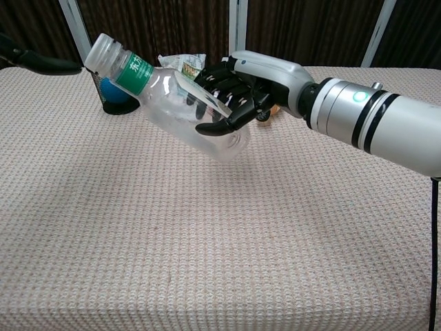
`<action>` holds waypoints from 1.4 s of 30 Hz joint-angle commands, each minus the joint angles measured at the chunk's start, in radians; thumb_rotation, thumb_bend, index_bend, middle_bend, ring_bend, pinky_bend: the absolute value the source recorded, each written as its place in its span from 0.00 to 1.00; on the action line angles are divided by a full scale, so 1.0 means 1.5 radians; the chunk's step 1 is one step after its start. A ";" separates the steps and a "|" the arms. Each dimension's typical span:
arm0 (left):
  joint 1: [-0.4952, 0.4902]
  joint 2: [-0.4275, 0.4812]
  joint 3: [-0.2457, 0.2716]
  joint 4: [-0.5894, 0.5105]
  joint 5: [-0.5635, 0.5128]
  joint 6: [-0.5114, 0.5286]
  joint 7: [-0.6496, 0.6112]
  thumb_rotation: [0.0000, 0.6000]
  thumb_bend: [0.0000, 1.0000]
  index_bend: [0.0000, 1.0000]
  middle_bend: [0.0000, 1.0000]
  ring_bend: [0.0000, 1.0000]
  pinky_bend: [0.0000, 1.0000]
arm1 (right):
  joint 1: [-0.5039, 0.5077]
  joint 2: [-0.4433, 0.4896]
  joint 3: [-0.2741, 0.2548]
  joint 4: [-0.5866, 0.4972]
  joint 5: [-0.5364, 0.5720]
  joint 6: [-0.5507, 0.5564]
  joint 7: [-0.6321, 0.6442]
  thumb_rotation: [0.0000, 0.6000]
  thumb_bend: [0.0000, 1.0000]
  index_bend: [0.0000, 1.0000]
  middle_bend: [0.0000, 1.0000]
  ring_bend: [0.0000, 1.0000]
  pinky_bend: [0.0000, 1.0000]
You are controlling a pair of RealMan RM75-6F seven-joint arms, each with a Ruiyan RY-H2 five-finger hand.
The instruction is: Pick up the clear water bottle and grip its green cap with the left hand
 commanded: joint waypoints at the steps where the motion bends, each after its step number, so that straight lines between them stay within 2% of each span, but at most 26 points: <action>1: 0.001 0.008 0.007 0.000 -0.004 -0.012 -0.009 1.00 0.05 0.23 0.14 0.08 0.12 | -0.001 0.002 -0.001 -0.001 0.000 -0.001 0.003 1.00 0.66 0.79 0.62 0.56 0.60; 5: -0.002 0.010 0.010 0.000 -0.005 -0.021 -0.022 1.00 0.17 0.29 0.14 0.08 0.12 | 0.000 0.002 -0.002 -0.002 -0.003 -0.001 0.006 1.00 0.66 0.79 0.62 0.56 0.60; 13: -0.011 0.010 0.010 0.007 0.000 -0.033 -0.026 1.00 0.28 0.34 0.14 0.08 0.12 | 0.000 0.002 -0.001 -0.002 -0.002 -0.001 0.006 1.00 0.66 0.79 0.62 0.56 0.60; 23: -0.015 0.036 0.025 -0.014 0.009 -0.052 -0.027 1.00 0.30 0.33 0.14 0.08 0.12 | 0.002 0.000 -0.002 0.002 -0.001 -0.003 0.000 1.00 0.66 0.79 0.62 0.56 0.60; 35: -0.027 0.042 0.026 -0.015 0.006 -0.074 -0.032 1.00 0.31 0.33 0.14 0.08 0.11 | 0.004 0.000 -0.004 0.005 -0.003 -0.005 0.000 1.00 0.66 0.80 0.62 0.56 0.60; 42: -0.031 0.041 0.025 -0.012 0.003 -0.078 -0.035 1.00 0.33 0.37 0.14 0.08 0.11 | 0.004 -0.001 -0.005 0.007 -0.004 -0.005 0.001 1.00 0.66 0.80 0.62 0.56 0.60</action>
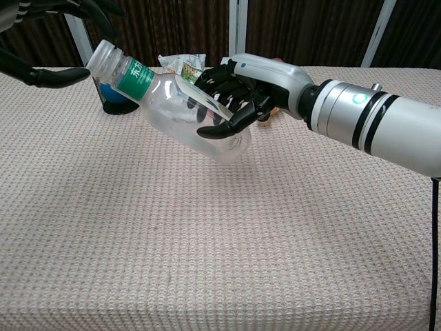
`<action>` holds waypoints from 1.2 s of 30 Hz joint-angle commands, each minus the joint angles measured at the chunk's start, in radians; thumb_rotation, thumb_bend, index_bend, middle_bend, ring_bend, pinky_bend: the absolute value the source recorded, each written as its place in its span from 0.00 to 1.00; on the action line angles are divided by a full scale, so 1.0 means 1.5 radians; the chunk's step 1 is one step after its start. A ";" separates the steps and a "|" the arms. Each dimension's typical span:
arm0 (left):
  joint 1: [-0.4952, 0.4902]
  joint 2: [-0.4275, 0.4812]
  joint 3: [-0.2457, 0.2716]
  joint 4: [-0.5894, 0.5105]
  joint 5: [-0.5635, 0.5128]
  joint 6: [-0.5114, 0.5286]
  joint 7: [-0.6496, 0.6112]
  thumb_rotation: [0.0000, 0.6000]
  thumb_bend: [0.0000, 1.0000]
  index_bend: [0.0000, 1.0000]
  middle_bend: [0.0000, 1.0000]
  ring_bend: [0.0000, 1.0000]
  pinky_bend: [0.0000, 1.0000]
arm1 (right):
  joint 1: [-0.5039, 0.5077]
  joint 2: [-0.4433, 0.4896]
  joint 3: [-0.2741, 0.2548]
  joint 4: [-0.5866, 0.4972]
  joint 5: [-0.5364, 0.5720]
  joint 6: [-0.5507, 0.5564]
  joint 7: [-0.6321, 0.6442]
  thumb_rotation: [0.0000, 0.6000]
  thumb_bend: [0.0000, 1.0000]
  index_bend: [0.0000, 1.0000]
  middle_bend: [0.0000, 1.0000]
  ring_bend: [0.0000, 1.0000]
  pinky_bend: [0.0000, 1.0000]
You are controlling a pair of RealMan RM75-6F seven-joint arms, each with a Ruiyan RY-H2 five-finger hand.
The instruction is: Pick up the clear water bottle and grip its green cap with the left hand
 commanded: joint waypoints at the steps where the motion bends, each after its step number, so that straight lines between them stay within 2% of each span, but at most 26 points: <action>1: -0.001 0.001 0.001 0.000 0.001 -0.002 -0.001 1.00 0.33 0.37 0.14 0.08 0.11 | 0.000 0.000 0.000 0.000 -0.001 0.001 0.001 1.00 0.66 0.80 0.62 0.56 0.60; 8: -0.003 0.004 0.005 -0.001 0.005 -0.004 -0.003 1.00 0.34 0.37 0.14 0.08 0.11 | 0.000 -0.001 0.000 0.000 -0.001 0.001 0.002 1.00 0.66 0.80 0.62 0.56 0.60; 18: 0.001 0.003 0.010 -0.001 0.010 0.005 -0.008 1.00 0.37 0.43 0.14 0.08 0.11 | 0.001 -0.002 0.000 0.002 0.000 0.000 0.001 1.00 0.66 0.81 0.63 0.56 0.60; 25: 0.009 0.005 0.012 -0.004 0.013 0.022 -0.012 1.00 0.37 0.45 0.14 0.08 0.11 | -0.002 -0.003 -0.003 0.005 0.000 0.002 0.001 1.00 0.66 0.81 0.62 0.56 0.60; 30: 0.013 0.011 0.007 0.009 0.003 0.025 -0.011 1.00 0.37 0.45 0.14 0.08 0.11 | -0.007 0.015 -0.013 0.008 -0.004 0.000 -0.014 1.00 0.66 0.81 0.62 0.56 0.60; 32: 0.018 0.017 0.008 0.023 -0.012 0.016 0.013 1.00 0.37 0.45 0.14 0.08 0.11 | -0.010 0.029 -0.018 0.010 -0.004 0.001 -0.035 1.00 0.66 0.81 0.62 0.56 0.60; 36: 0.028 0.020 0.013 0.063 -0.077 -0.034 0.135 1.00 0.37 0.44 0.14 0.08 0.11 | -0.019 0.075 -0.024 -0.005 0.005 -0.003 -0.075 1.00 0.66 0.81 0.62 0.56 0.60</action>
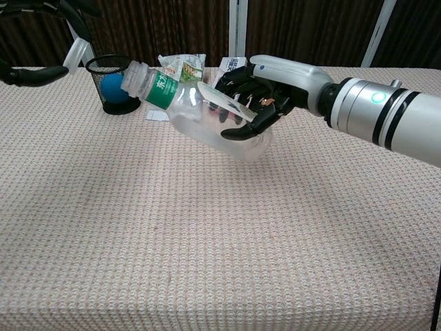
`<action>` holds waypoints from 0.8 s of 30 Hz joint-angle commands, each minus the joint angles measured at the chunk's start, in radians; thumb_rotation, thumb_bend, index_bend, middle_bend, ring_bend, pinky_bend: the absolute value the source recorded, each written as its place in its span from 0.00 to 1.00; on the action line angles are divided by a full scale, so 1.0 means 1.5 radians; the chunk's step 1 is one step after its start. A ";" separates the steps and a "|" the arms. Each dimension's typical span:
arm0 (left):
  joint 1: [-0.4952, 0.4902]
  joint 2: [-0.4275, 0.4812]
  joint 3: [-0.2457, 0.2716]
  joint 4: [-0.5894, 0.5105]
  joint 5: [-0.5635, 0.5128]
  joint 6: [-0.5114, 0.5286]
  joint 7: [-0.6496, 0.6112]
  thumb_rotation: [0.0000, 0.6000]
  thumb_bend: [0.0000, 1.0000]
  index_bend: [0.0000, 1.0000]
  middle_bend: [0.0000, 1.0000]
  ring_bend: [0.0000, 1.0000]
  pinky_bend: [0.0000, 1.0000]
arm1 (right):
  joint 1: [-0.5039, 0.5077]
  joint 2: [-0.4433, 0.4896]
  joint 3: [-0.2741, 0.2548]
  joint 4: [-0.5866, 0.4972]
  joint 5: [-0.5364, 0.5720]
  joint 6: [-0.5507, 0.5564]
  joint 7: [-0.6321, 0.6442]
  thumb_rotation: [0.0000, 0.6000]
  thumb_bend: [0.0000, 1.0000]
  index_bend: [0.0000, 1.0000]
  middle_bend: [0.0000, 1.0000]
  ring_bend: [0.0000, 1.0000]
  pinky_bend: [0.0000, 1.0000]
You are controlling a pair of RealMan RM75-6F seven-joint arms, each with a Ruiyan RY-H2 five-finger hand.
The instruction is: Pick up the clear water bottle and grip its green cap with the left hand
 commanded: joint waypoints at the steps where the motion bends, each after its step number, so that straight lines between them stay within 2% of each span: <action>1: 0.011 0.002 0.006 0.041 -0.072 -0.058 0.132 1.00 0.37 0.44 0.14 0.08 0.11 | -0.008 0.041 -0.007 -0.013 0.009 -0.006 -0.038 1.00 0.66 0.81 0.62 0.56 0.60; 6: 0.015 -0.023 0.019 0.051 -0.141 -0.118 0.281 1.00 0.37 0.43 0.14 0.08 0.10 | -0.003 0.074 -0.010 -0.025 0.024 -0.017 -0.113 1.00 0.66 0.81 0.62 0.56 0.60; 9: 0.007 -0.039 0.018 0.049 -0.185 -0.156 0.341 1.00 0.37 0.39 0.14 0.08 0.10 | 0.008 0.081 -0.014 -0.030 0.029 -0.027 -0.174 1.00 0.66 0.80 0.62 0.56 0.59; 12: 0.002 -0.052 0.015 0.045 -0.217 -0.178 0.375 1.00 0.34 0.36 0.14 0.08 0.10 | 0.019 0.082 -0.016 -0.033 0.045 -0.037 -0.235 1.00 0.66 0.78 0.61 0.54 0.56; 14: 0.001 -0.057 0.011 0.042 -0.233 -0.183 0.389 1.00 0.28 0.31 0.14 0.08 0.10 | 0.025 0.078 -0.016 -0.033 0.057 -0.038 -0.271 1.00 0.66 0.77 0.61 0.53 0.53; 17: 0.005 -0.053 0.005 0.024 -0.252 -0.180 0.396 1.00 0.21 0.20 0.14 0.08 0.10 | 0.032 0.065 -0.023 -0.032 0.074 -0.039 -0.332 1.00 0.65 0.75 0.60 0.50 0.49; 21: 0.021 -0.037 -0.003 -0.004 -0.239 -0.141 0.376 1.00 0.18 0.14 0.13 0.08 0.10 | 0.042 0.040 -0.035 -0.021 0.103 -0.043 -0.411 1.00 0.64 0.66 0.55 0.45 0.43; 23: 0.030 -0.029 -0.008 -0.014 -0.227 -0.119 0.358 1.00 0.18 0.14 0.13 0.08 0.10 | 0.045 0.031 -0.040 -0.018 0.119 -0.045 -0.439 1.00 0.63 0.55 0.51 0.40 0.39; 24: 0.039 -0.024 -0.009 -0.021 -0.214 -0.098 0.344 1.00 0.17 0.14 0.13 0.08 0.10 | 0.047 0.026 -0.044 -0.017 0.131 -0.047 -0.460 1.00 0.60 0.46 0.46 0.35 0.35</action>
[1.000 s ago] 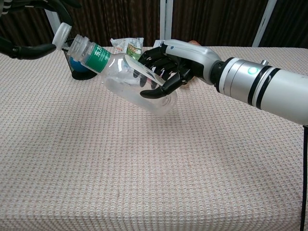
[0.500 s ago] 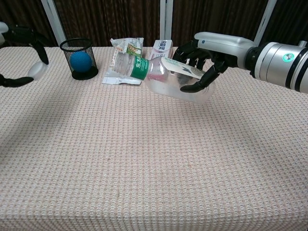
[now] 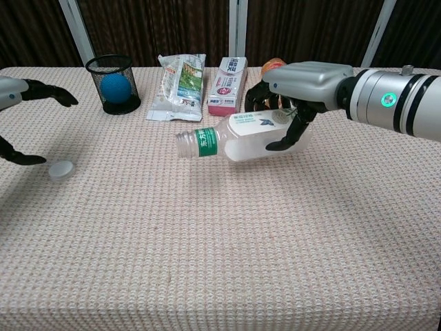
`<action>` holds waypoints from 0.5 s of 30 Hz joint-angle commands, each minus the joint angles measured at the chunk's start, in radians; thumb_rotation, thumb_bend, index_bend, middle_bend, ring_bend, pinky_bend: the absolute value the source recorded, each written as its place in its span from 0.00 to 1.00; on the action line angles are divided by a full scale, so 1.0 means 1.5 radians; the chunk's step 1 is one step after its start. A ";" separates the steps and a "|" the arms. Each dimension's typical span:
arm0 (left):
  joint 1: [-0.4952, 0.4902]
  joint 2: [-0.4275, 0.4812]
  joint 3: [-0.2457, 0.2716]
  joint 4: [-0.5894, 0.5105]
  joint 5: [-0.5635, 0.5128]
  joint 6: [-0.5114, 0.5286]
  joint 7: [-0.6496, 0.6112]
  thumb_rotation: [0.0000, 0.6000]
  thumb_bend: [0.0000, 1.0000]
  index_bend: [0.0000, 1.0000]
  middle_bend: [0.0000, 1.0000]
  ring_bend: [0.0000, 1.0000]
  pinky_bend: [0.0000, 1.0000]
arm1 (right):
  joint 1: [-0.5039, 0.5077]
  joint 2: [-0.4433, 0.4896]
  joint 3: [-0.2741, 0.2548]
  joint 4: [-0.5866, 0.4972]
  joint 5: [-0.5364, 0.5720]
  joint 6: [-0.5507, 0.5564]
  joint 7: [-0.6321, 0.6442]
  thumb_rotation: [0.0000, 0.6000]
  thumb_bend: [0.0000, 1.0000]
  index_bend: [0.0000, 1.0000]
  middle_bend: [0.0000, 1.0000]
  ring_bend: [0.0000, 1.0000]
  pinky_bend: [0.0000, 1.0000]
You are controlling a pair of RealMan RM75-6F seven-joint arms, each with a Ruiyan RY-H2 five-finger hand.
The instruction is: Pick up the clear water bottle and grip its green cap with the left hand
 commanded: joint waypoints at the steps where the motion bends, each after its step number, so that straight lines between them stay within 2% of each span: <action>1: 0.026 0.020 -0.008 -0.023 0.035 0.056 -0.040 1.00 0.17 0.14 0.13 0.08 0.10 | 0.012 -0.023 -0.017 0.006 0.045 -0.008 -0.072 1.00 0.55 0.33 0.39 0.26 0.29; 2: 0.033 0.024 -0.007 -0.025 0.046 0.072 -0.049 1.00 0.16 0.14 0.13 0.08 0.10 | 0.013 -0.023 -0.020 0.003 0.055 -0.010 -0.087 1.00 0.52 0.27 0.35 0.22 0.26; 3: 0.042 0.029 -0.008 -0.025 0.058 0.092 -0.061 1.00 0.16 0.14 0.13 0.08 0.10 | 0.013 -0.020 -0.023 -0.005 0.069 -0.010 -0.102 1.00 0.45 0.13 0.26 0.13 0.18; 4: 0.048 0.033 -0.009 -0.023 0.064 0.106 -0.069 1.00 0.15 0.14 0.13 0.08 0.10 | 0.012 -0.016 -0.024 -0.012 0.080 -0.008 -0.110 1.00 0.42 0.05 0.18 0.06 0.11; 5: 0.055 0.037 -0.010 -0.022 0.069 0.119 -0.079 1.00 0.15 0.14 0.13 0.08 0.10 | 0.010 -0.011 -0.025 -0.020 0.089 -0.006 -0.117 1.00 0.40 0.02 0.14 0.03 0.07; 6: 0.065 0.042 -0.012 -0.020 0.074 0.135 -0.094 1.00 0.15 0.14 0.13 0.08 0.10 | 0.006 -0.002 -0.026 -0.032 0.098 0.000 -0.120 1.00 0.38 0.00 0.08 0.01 0.02; 8: 0.077 0.051 -0.016 -0.016 0.073 0.153 -0.117 1.00 0.14 0.14 0.13 0.08 0.10 | -0.006 0.017 -0.025 -0.055 0.102 0.015 -0.111 1.00 0.36 0.00 0.01 0.00 0.00; 11: 0.101 0.068 -0.022 0.003 0.063 0.177 -0.156 1.00 0.14 0.14 0.13 0.08 0.10 | -0.043 0.068 -0.028 -0.102 0.076 0.055 -0.066 1.00 0.35 0.00 0.00 0.00 0.00; 15: 0.145 0.087 -0.022 0.053 0.030 0.206 -0.182 1.00 0.13 0.15 0.13 0.08 0.10 | -0.130 0.159 -0.045 -0.149 -0.016 0.174 0.028 1.00 0.35 0.00 0.05 0.00 0.00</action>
